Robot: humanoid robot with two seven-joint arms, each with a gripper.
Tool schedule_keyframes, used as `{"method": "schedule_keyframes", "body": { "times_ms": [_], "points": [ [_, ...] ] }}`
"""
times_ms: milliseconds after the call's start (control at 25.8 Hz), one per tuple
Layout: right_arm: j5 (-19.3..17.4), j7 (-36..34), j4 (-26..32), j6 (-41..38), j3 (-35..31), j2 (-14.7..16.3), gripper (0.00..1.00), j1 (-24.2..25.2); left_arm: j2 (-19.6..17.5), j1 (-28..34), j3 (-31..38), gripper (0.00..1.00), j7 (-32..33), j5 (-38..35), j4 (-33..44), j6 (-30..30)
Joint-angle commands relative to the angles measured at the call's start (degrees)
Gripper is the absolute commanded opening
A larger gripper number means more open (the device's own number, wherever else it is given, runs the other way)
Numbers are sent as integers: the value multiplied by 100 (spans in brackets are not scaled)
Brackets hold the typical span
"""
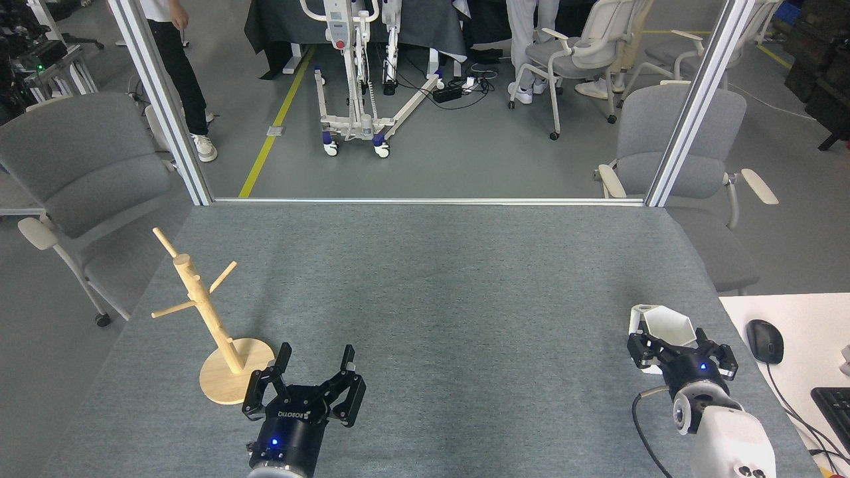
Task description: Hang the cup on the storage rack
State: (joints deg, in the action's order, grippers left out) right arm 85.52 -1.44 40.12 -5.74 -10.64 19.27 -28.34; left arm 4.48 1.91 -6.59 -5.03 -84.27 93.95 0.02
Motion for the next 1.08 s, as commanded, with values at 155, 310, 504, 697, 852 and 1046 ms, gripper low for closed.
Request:
{"method": "schedule_keyframes", "body": {
  "times_ms": [155, 310, 504, 697, 852, 1046],
  "points": [
    [0, -23, -39, 38, 256, -20, 99, -13, 18, 11, -9, 100, 2, -2, -70, -2],
    [-9, -23, -39, 29, 256, -20, 99, -22, 18, 2, -9, 100, 2, -2, -70, -2],
    [-9, -23, -48, 3, 247, -11, 99, -31, 9, 2, 0, 100, 2, 7, -52, -2],
    [-18, -23, -48, 29, 238, 6, 99, -57, 9, 2, 0, 100, 2, 7, -43, -11],
    [-35, -23, -48, 38, 220, 6, 99, -57, 9, 2, 0, 100, 2, 7, -52, -11],
    [-27, -23, -48, 38, 220, 24, 99, -48, 9, 2, 0, 100, 2, 7, -61, -20]
  ]
}}
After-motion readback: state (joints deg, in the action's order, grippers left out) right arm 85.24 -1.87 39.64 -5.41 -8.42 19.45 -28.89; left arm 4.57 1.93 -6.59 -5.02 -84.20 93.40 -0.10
